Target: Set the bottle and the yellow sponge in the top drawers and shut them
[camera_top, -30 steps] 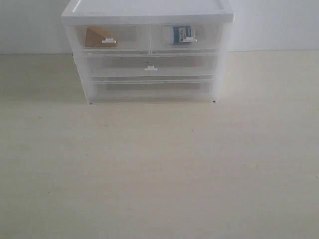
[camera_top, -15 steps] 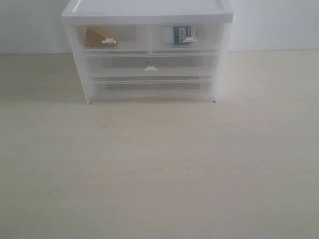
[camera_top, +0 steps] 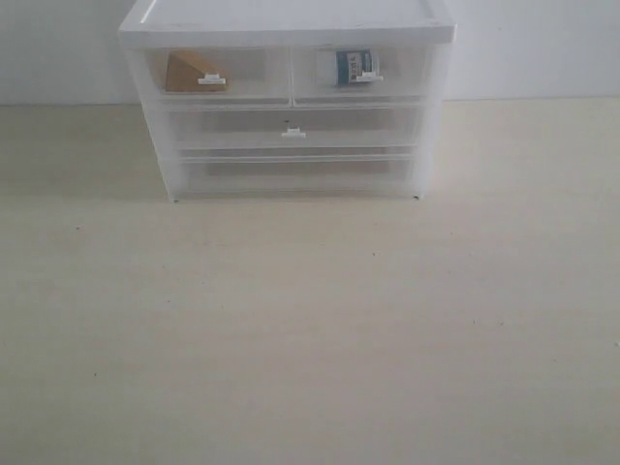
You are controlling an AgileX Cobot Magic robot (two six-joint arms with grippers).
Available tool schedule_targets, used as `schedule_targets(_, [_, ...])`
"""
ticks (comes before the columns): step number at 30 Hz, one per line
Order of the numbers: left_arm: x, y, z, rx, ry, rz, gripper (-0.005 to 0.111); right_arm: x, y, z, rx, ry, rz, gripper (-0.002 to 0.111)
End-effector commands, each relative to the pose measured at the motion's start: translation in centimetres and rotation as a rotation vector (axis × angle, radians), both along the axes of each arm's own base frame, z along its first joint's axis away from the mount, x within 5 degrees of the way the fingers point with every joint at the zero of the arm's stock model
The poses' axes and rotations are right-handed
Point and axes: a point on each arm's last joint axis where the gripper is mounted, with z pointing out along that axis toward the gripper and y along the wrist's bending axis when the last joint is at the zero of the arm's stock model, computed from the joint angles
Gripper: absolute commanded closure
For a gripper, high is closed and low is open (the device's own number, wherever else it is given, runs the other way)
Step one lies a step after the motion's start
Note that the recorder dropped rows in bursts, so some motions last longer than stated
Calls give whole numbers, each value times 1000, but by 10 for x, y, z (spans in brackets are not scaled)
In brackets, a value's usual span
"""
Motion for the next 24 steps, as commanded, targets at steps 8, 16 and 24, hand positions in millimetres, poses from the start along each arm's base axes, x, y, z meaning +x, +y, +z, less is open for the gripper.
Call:
schedule_targets(8, [0,0,-1,30,4,-4,103,0,0,2,-4,-19,-4,109])
schedule_targets(16, [0,0,-1,30,4,-4,103,0,0,2,-4,-19,-4,109])
schedule_targets(24, [0,0,-1,30,4,-4,103,0,0,2,-4,-19,-4,109])
